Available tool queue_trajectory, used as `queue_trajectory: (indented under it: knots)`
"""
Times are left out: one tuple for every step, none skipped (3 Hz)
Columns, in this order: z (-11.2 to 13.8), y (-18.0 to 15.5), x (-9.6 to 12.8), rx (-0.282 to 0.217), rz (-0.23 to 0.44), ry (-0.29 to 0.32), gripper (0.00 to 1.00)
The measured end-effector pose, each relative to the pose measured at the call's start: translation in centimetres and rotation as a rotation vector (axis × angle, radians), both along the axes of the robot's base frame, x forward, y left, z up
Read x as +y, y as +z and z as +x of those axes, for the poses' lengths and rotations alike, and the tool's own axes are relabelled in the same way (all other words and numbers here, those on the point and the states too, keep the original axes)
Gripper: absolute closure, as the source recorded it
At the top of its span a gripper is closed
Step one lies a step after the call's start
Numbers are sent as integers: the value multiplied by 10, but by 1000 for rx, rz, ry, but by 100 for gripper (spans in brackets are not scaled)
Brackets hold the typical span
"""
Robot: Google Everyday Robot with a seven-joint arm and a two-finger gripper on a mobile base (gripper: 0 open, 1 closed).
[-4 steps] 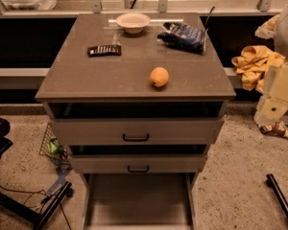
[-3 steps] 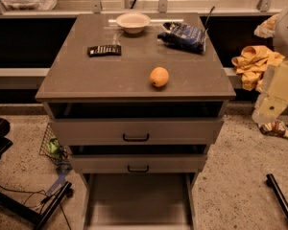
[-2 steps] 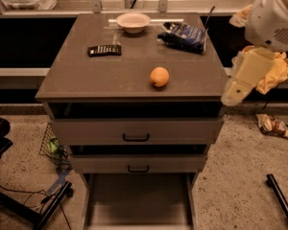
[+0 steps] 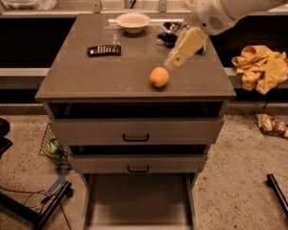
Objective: Place orange into bottom drawer
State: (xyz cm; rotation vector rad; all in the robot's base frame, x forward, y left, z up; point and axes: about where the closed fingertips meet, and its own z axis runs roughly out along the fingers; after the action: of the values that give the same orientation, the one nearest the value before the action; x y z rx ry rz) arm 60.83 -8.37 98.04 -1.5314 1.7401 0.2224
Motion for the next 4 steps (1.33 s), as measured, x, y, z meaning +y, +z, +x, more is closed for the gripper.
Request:
queue_trajectory:
  knots:
    - [14, -9, 7, -1, 35, 9, 0]
    - [14, -9, 7, -1, 34, 9, 0]
    - [16, -35, 13, 26, 105, 12, 0]
    - [29, -73, 24, 44, 179, 14, 0]
